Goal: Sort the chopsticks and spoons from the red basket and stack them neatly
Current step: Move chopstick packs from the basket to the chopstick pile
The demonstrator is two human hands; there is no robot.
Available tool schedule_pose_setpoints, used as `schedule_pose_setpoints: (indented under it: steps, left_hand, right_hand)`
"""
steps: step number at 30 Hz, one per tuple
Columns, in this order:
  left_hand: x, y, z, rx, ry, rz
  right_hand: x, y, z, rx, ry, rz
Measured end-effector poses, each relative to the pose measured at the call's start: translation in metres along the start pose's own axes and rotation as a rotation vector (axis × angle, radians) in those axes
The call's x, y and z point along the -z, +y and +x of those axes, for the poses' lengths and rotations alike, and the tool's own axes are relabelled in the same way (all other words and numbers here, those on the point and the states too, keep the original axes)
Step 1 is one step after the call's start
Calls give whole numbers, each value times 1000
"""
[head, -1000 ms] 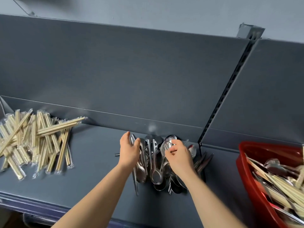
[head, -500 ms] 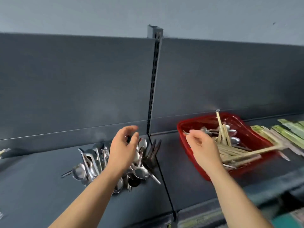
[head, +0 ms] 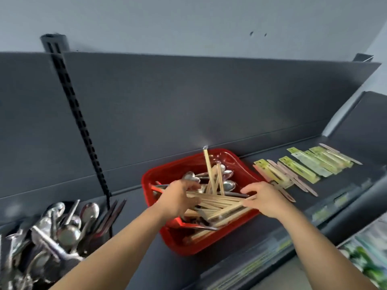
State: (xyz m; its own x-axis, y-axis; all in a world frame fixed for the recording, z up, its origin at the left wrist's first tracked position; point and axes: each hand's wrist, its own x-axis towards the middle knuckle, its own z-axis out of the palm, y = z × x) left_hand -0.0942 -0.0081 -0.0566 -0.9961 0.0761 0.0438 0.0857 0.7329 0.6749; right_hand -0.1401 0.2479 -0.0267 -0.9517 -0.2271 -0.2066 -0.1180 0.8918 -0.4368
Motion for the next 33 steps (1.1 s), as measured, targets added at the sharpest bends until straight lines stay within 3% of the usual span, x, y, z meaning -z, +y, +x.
schedule_pose_setpoints:
  steps: [4,9,18,21,27,30,33]
  left_hand:
    - [-31,7,37,56,-194,226]
    - [-42,1,52,93,-203,405]
    - [-21,-13,49,244,-70,178]
    - [-10,-11,51,245,56,197]
    - [-7,3,56,308,239,64]
    - [-22,11,58,336,218,-44]
    - [-40,14,63,314,51,-6]
  right_hand:
    - [15,14,18,73,-53,-305]
    - [21,28,43,173,-77,-263]
    - [28,42,68,315,-20,-147]
    - [29,42,72,304,24,-143]
    - [35,47,80,166,-43,32]
    - [25,46,84,50,-72,251]
    - [14,41,86,11,-104,364]
